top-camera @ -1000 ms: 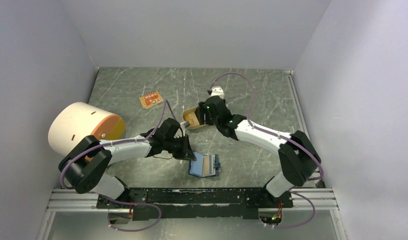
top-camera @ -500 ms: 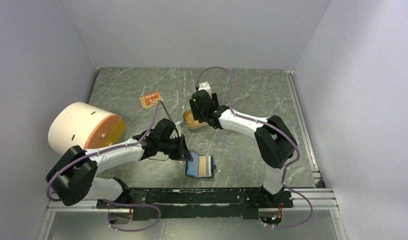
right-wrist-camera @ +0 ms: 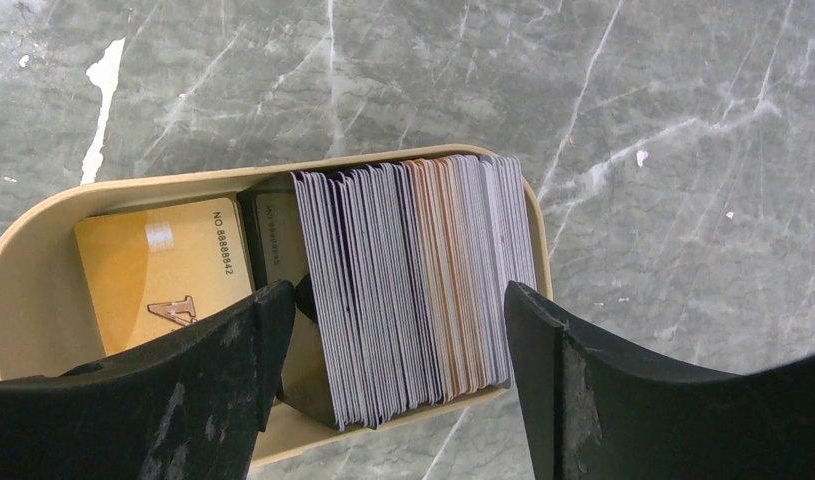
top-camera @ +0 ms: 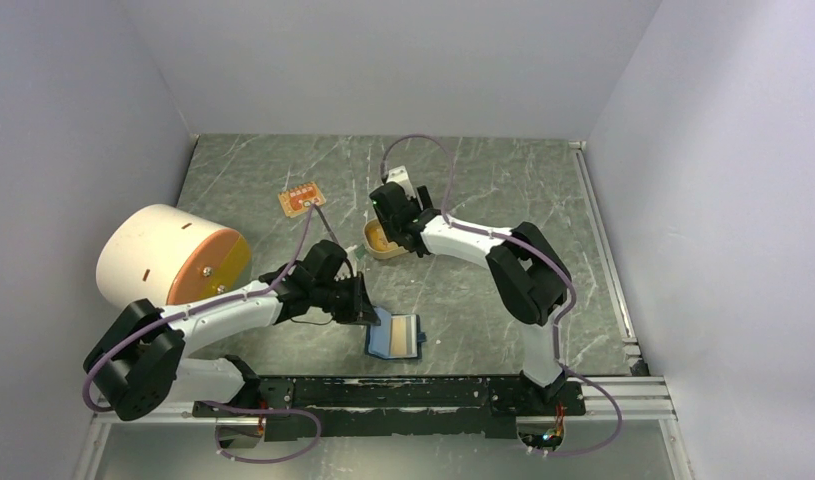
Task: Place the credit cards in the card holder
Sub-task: Pick up the credit card from the storage box.
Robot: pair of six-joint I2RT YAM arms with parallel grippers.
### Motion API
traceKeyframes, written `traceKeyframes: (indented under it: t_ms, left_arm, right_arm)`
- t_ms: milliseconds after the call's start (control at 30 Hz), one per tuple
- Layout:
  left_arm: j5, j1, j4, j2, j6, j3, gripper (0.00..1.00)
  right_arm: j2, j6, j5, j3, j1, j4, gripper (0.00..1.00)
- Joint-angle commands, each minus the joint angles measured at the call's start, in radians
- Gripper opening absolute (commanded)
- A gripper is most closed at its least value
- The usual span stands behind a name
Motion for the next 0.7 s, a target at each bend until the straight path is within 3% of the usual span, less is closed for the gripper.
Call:
traceKeyframes:
  t_ms: [0,667]
  left_arm:
    - [-0.015,0.007,-0.024,-0.021,0.004,0.014,0.09]
    - [-0.015,0.009,-0.012,-0.013,0.015,0.008,0.09]
  right_arm:
    - [0.043,-0.036,0.067,0.038,-0.001,-0.034,0.8]
    - [0.021,-0.034,0.09,0.031,-0.004,-0.046,0.69]
